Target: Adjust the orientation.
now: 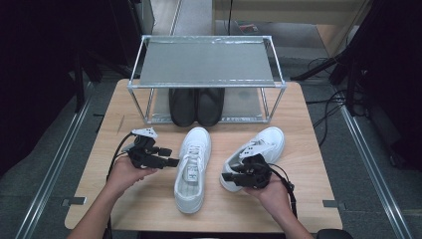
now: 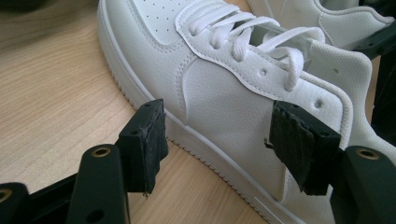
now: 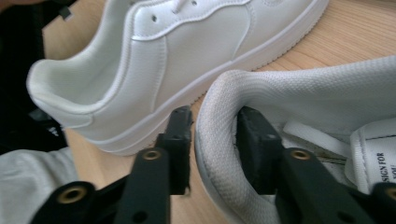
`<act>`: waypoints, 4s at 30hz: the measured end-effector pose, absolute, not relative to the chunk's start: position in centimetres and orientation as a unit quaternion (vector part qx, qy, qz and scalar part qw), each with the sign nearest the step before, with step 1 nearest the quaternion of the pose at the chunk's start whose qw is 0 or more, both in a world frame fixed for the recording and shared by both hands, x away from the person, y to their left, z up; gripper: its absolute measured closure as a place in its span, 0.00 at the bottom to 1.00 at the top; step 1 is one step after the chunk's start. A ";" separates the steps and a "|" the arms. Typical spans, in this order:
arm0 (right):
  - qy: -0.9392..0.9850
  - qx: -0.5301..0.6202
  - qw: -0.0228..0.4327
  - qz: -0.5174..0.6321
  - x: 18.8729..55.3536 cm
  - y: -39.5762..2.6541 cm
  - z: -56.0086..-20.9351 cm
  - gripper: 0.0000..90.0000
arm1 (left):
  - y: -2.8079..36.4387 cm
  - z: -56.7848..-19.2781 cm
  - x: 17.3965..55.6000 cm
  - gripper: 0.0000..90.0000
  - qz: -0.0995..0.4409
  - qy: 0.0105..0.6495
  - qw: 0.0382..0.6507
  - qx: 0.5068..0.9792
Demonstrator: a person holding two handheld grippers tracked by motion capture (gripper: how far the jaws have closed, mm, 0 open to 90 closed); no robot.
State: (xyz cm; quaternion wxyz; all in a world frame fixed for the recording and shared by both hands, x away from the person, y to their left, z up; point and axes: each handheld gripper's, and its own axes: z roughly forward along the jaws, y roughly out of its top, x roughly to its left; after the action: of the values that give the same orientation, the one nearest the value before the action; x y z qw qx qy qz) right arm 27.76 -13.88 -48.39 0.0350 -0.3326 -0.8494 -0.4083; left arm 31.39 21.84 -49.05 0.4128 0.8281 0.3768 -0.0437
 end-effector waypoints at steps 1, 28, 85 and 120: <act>-0.848 -0.332 0.038 -0.411 27.8 -14.0 -48.3 0.72 | 21.9 -49.0 31.4 0.41 -0.042 0.377 0.413 0.828; -0.777 -0.439 -0.074 -0.444 34.5 -23.0 -45.3 1.00 | 22.0 -48.2 31.5 0.96 -0.061 0.383 0.426 0.817; -0.800 -0.409 -0.003 -0.439 34.0 -21.6 -48.0 1.00 | 22.0 -49.4 31.8 0.92 -0.065 0.392 0.408 0.822; -0.797 -0.434 -0.004 -0.420 29.8 -21.2 -49.0 1.00 | 22.2 -50.5 32.5 0.95 -0.059 0.395 0.412 0.819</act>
State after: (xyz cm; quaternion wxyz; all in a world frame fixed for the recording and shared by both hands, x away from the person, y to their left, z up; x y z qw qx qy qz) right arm 29.81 -21.15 -49.02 -0.0043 -0.4336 -0.7973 -0.4197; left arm 32.53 22.15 -50.46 0.4121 0.8188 0.3952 -0.0589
